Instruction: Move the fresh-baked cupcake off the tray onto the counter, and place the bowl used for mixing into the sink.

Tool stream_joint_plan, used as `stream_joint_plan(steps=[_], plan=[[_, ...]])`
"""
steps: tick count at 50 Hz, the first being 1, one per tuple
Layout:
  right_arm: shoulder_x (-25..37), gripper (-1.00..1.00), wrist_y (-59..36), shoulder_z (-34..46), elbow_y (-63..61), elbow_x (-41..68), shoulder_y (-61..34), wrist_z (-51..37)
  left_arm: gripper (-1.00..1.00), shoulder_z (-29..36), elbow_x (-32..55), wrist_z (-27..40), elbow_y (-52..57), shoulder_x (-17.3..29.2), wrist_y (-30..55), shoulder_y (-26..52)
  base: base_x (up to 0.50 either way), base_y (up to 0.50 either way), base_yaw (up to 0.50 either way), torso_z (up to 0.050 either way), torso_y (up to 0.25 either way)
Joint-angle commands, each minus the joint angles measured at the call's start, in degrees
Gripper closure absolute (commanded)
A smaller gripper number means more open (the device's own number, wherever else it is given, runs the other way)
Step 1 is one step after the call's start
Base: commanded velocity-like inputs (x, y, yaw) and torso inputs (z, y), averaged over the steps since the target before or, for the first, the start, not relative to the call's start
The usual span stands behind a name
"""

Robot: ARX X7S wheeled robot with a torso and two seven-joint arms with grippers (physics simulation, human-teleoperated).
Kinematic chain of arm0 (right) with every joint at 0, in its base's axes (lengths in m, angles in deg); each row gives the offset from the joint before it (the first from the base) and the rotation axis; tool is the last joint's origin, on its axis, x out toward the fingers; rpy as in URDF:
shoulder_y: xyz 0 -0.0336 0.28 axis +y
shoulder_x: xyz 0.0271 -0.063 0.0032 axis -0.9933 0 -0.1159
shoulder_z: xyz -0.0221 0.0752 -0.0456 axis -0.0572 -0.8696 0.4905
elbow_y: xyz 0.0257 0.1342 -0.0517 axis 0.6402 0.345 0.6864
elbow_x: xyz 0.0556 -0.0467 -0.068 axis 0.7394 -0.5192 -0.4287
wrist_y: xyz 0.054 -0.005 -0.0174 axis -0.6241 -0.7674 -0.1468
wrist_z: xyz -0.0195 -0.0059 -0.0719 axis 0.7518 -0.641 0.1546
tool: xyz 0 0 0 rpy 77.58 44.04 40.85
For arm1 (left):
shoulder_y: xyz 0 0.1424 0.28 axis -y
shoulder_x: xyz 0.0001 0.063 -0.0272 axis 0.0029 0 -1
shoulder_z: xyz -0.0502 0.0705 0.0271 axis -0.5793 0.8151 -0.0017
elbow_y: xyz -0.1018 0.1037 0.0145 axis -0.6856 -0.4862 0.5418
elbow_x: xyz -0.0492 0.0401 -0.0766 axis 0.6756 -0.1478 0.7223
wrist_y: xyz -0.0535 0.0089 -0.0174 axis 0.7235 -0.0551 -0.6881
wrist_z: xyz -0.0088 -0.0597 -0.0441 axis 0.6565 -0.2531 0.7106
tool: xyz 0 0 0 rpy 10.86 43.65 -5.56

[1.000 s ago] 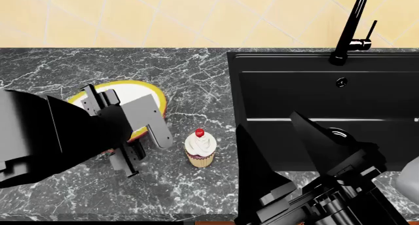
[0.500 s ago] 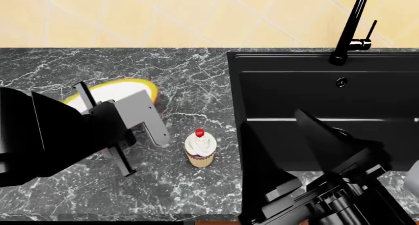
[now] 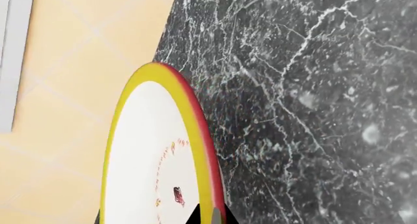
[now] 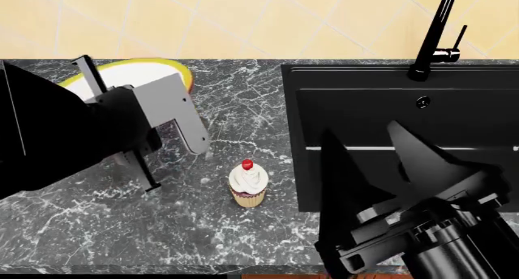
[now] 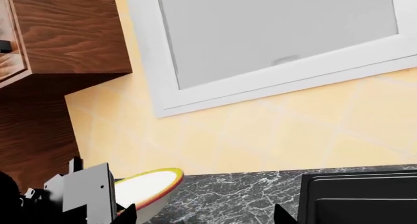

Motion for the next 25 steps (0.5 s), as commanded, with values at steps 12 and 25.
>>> stream_joint_plan(steps=[12, 25], plan=[[1.3, -1.0, 1.8, -0.9, 0.7, 1.2, -0.5, -0.4, 1.0, 1.5, -4.9, -4.5, -2.7, -4.1, -0.8, 6.2, 0.0, -0.17, 0.0, 0.0, 0.0], [1.9, -1.0, 1.8, -1.0, 0.7, 1.7, -0.9, -0.1, 1.0, 2.2, -6.9, -6.6, -4.4, -5.4, -3.5, 6.9, 0.0, -0.28, 0.0, 0.0, 0.001]])
